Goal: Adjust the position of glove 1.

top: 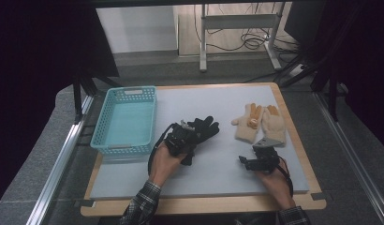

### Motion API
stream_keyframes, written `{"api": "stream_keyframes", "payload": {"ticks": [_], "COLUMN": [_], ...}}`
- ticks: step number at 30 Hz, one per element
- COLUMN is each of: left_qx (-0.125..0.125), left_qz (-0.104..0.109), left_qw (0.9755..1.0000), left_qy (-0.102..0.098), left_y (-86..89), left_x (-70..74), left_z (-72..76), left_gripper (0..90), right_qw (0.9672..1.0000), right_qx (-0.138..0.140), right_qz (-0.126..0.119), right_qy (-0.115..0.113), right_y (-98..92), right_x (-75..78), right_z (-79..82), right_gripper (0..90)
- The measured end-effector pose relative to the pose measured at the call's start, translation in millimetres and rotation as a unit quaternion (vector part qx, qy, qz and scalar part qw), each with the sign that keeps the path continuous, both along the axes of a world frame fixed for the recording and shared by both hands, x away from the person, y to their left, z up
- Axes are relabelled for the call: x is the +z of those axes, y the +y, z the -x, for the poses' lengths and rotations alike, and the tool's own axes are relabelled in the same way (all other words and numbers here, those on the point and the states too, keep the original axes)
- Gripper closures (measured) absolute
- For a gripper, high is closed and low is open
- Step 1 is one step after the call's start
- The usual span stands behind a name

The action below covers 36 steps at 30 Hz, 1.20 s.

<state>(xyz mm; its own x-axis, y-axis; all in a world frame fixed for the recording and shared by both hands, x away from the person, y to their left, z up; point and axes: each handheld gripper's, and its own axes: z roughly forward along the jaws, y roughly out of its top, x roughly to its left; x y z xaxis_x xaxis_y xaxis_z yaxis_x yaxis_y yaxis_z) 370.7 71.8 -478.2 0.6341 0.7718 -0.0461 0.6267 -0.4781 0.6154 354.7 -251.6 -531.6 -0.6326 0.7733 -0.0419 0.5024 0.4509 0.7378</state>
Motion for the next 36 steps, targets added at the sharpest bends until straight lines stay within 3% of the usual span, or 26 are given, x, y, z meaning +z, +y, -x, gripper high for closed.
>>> {"api": "stream_keyframes", "payload": {"ticks": [15, 22, 29, 36], "left_qx": [0.043, 0.067, 0.098, 0.138], "left_qz": [-0.01, -0.013, -0.018, -0.024], "left_qw": [0.9989, 0.9975, 0.9948, 0.9898], "left_qy": [-0.015, -0.017, -0.023, -0.027], "left_y": [33.9, 52.9, 80.2, 111.7], "left_x": [48.0, 60.4, 72.1, 81.3], "left_z": [-22.0, -30.1, -37.3, -43.7], "left_gripper": [61.2, 60.8, 60.6, 60.6], "right_qw": [1.0, 1.0, 1.0, 1.0], "right_qx": [0.001, 0.001, 0.001, 0.001], "right_qz": [0.0, 0.0, 0.0, 0.0], "right_qy": [0.0, 0.0, 0.0, 0.0], "right_y": [0.0, 0.0, 0.0, 0.0], "right_x": [0.0, 0.0, 0.0, 0.0], "right_z": [0.0, 0.0, 0.0, 0.0], "right_gripper": [23.5, 23.4, 23.4, 23.3]}}
